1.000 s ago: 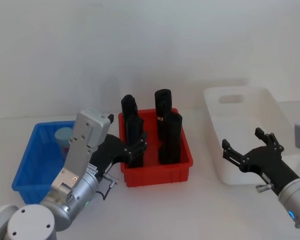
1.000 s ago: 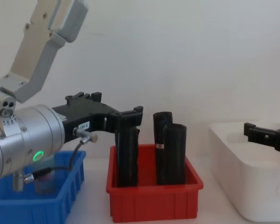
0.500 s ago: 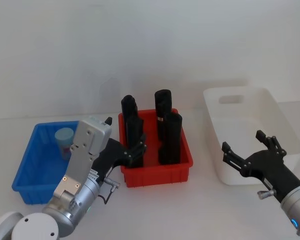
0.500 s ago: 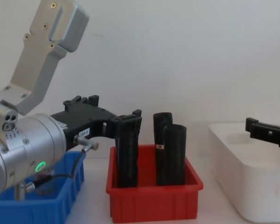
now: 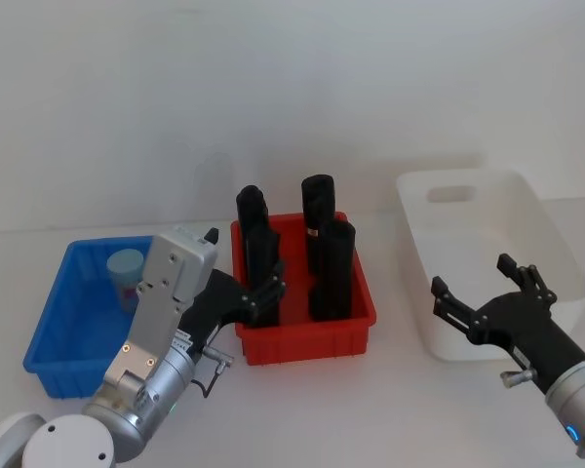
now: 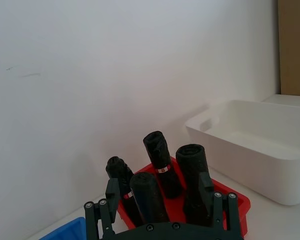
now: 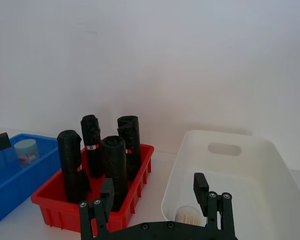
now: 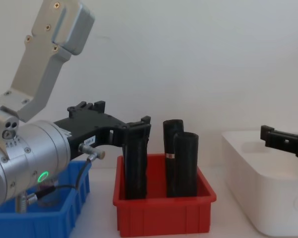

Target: Pick the cotton swabs from the blue box and place them into the white box.

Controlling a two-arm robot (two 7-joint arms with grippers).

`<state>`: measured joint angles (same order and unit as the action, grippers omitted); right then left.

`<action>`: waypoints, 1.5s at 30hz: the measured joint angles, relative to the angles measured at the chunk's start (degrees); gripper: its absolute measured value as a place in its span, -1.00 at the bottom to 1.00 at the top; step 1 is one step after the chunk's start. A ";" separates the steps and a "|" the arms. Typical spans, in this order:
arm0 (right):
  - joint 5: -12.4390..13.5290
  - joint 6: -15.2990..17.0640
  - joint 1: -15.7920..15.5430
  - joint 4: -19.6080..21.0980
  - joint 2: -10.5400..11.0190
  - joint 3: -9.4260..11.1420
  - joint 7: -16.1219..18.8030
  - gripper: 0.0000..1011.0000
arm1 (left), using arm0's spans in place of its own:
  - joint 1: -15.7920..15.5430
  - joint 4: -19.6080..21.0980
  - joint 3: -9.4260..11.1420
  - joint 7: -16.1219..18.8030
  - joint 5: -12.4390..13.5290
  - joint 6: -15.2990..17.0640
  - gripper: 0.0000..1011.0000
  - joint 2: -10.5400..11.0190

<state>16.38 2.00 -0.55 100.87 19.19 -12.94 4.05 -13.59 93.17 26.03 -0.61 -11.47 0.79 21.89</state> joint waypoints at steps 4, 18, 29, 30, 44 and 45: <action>-0.46 0.20 0.84 -1.04 -0.34 -0.01 0.70 0.98 | 0.00 0.00 0.00 0.00 -0.01 0.01 0.99 0.00; -3.73 0.42 8.34 -10.27 -3.25 -0.65 6.48 0.98 | 0.00 0.01 0.00 -0.01 -0.02 0.01 0.99 0.00; -6.67 -2.26 17.22 -22.50 -7.14 -1.75 13.05 0.98 | 0.00 0.01 0.00 -0.01 -0.01 0.01 0.99 0.00; -6.78 -2.44 17.87 -23.07 -7.42 -1.80 13.31 0.98 | 0.00 0.01 0.00 -0.02 -0.01 0.01 0.99 0.00; -9.11 -8.87 30.67 -43.11 -12.58 -3.10 19.95 0.98 | 0.00 0.00 0.00 -0.01 -0.01 0.01 0.99 0.00; -9.20 -9.21 31.11 -43.84 -12.74 -3.13 20.17 0.98 | 0.00 0.00 0.00 -0.01 -0.01 0.01 0.99 0.00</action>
<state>7.17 -7.21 30.56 57.03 6.44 -16.07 24.22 -13.59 93.17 26.02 -0.63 -11.48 0.80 21.90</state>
